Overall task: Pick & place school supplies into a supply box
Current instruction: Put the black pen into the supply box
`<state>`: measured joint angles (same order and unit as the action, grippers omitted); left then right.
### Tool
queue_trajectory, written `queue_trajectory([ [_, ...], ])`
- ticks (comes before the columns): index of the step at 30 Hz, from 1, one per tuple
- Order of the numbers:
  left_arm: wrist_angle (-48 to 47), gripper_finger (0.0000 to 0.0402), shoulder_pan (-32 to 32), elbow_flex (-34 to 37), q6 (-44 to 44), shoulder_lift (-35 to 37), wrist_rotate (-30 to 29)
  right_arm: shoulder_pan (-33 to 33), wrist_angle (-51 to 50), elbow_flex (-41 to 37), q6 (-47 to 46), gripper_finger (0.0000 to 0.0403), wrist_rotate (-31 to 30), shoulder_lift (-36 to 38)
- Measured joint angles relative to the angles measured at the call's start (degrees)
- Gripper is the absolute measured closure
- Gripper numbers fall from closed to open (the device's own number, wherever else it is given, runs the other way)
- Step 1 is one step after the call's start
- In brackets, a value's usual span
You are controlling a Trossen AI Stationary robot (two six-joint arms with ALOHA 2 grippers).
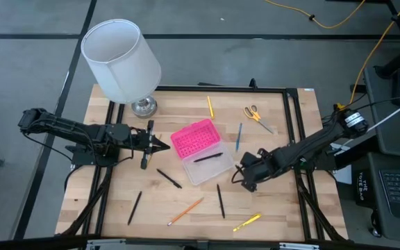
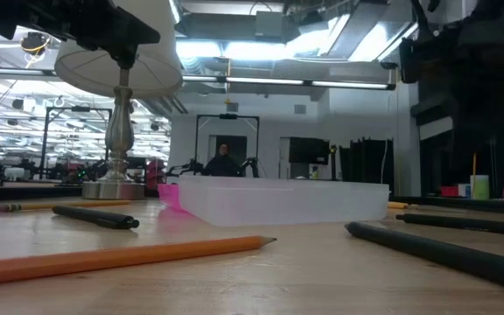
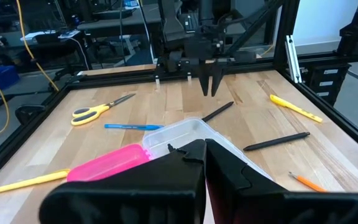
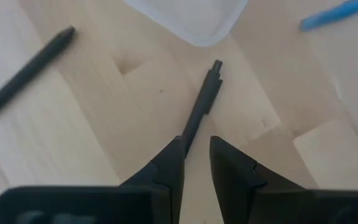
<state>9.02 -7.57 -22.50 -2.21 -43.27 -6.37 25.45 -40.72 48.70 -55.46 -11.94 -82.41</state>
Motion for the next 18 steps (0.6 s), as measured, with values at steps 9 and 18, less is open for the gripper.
queue_trajectory([
  [9, -0.22, 0.0398, 0.02, 0.00, -0.01, 0.00, 0.00, 0.00, 0.50, 0.01, -0.02, 0.0322, -0.35, -3.66],
  [18, -0.24, 0.0398, 0.01, 0.00, 0.00, 0.00, 0.01, -0.02, 0.82, 0.01, -2.52, 0.0322, -0.44, -7.67],
])
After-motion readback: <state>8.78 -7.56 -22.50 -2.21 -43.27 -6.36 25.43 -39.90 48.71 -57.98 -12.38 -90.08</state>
